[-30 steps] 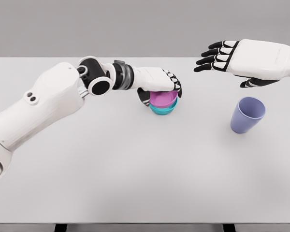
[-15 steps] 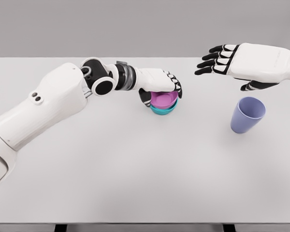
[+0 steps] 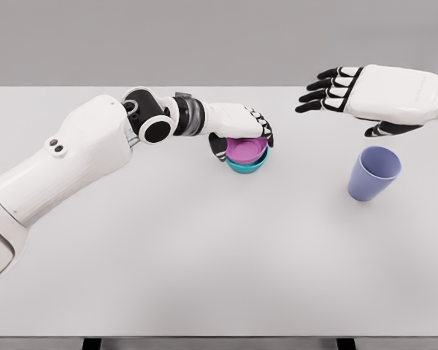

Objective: Stacking bowl and cup with both arms

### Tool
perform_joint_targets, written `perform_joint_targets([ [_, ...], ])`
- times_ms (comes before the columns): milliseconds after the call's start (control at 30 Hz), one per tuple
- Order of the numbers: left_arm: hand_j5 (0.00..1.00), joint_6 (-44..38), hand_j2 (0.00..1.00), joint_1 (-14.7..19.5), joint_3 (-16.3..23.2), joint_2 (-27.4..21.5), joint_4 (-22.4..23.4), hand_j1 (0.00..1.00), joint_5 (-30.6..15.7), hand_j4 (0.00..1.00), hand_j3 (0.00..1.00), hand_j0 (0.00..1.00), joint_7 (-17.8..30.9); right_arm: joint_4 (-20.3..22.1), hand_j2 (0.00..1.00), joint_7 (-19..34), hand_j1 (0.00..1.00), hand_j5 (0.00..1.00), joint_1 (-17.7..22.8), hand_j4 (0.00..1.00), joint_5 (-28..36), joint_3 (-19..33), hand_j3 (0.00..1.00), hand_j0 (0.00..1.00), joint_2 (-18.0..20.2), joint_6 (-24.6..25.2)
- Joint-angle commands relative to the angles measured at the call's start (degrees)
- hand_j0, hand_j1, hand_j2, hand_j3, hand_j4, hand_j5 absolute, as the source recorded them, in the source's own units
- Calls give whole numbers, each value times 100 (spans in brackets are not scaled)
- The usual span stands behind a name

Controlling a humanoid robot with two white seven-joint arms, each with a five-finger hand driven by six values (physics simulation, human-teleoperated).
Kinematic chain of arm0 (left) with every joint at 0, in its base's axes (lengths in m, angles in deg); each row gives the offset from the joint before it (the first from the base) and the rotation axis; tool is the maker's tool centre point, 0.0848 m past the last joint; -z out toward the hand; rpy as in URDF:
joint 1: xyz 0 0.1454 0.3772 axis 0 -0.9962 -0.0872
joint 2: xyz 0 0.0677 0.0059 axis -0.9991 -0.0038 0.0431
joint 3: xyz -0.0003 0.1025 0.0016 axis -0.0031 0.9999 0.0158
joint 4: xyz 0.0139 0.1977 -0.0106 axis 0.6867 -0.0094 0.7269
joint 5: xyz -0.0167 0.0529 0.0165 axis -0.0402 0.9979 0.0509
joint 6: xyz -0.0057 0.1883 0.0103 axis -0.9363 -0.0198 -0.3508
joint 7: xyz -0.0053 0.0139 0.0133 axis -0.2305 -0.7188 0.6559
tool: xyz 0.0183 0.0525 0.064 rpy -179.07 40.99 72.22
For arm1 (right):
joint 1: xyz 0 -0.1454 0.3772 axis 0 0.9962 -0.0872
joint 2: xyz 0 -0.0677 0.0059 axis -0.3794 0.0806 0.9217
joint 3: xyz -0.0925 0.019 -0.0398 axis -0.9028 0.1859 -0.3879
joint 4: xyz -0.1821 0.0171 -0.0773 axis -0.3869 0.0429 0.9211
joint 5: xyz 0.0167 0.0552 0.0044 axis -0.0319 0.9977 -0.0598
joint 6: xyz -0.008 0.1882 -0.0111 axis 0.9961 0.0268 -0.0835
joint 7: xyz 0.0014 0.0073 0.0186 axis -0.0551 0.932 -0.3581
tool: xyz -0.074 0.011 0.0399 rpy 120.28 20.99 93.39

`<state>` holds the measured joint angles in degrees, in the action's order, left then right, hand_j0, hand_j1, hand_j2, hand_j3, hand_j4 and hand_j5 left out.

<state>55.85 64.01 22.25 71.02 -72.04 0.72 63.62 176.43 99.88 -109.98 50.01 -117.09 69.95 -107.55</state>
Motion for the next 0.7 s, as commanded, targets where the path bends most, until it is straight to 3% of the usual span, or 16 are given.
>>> perform_joint_targets([
  [0, 100, -6, 100, 0, -13, -5, -6, 100, -6, 100, 100, 100, 0, -5, 100, -3, 100, 100, -9, 100, 31, 3, 100, 100, 18, 17],
  [367, 100, 3, 100, 44, -74, -49, -129, 100, -58, 100, 100, 100, 0, 12, 100, -3, 100, 100, 237, 100, 22, 74, 100, 100, 387, 17],
  [467, 100, 3, 100, 0, -461, -119, -542, 100, -67, 100, 100, 100, 0, 30, 100, -3, 100, 100, 237, 100, 40, 258, 100, 100, 466, 17],
  [533, 100, 3, 100, -53, -733, -286, -840, 100, -93, 100, 100, 100, 0, 30, 100, -3, 100, 100, 307, 100, 154, 179, 100, 100, 826, 17],
  [600, 100, 12, 100, -79, -1041, -673, -1350, 100, -514, 100, 100, 100, 0, 30, 100, -3, 100, 100, 369, 100, 997, 205, 100, 100, 967, 17],
  [667, 100, 12, 100, -70, -1050, -1410, -1789, 100, -1472, 100, 100, 100, 0, 30, 100, -3, 100, 100, 369, 100, 1235, 188, 100, 100, 1169, 17],
])
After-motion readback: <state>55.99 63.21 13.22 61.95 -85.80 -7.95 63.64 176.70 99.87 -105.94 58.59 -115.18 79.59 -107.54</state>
